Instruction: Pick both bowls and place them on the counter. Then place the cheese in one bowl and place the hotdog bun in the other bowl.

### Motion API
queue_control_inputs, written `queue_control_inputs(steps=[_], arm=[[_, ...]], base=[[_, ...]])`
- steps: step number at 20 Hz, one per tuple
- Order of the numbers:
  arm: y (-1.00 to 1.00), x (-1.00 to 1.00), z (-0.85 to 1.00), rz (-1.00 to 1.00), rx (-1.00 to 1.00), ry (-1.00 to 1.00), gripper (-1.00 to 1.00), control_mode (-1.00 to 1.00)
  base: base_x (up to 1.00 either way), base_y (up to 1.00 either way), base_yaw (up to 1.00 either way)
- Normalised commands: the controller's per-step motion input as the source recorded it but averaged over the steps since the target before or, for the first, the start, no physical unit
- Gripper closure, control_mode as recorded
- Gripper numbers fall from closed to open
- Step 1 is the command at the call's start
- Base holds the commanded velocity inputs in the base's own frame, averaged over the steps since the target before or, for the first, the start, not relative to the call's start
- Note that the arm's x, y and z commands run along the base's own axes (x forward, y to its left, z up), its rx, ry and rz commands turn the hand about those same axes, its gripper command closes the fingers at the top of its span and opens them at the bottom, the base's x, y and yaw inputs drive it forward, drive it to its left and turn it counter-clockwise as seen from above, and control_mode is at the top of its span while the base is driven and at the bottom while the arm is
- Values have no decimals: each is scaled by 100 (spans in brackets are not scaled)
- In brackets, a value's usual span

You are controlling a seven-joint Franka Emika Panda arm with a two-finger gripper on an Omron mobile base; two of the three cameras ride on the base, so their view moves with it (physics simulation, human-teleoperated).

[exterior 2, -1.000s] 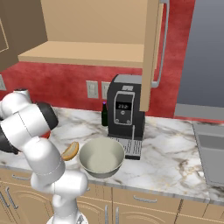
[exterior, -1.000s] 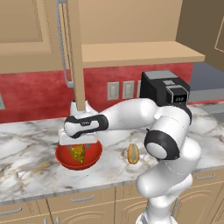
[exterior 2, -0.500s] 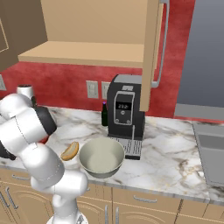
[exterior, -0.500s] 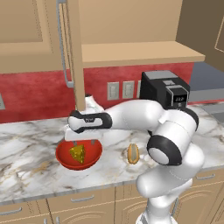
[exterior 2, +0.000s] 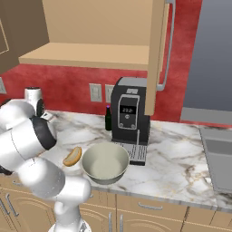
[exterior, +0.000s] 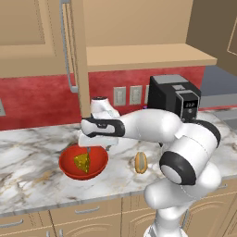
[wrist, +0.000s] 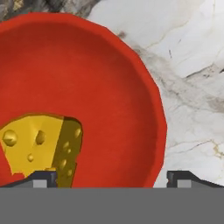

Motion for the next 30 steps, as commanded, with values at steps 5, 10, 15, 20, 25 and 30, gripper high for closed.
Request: queue_control_inputs(steps=[5,10,15,20,25,30], arm=[[-45,-12,4,-4,0,0,-100,-100],[-43,-14,0,-5,0,-3,-100,-100],[-41,-14,0,-5,0,-11,-100,-100],[-47,-12,0,-5,0,-15,-100,-100],[-51,-18,0,-6,0,-9,-100,-100],[-32,-15,-3,-8,0,0,-100,-100]], base=[[0,0,0],[0,0,0],[0,0,0],[0,0,0],[0,0,0],[0,0,0]])
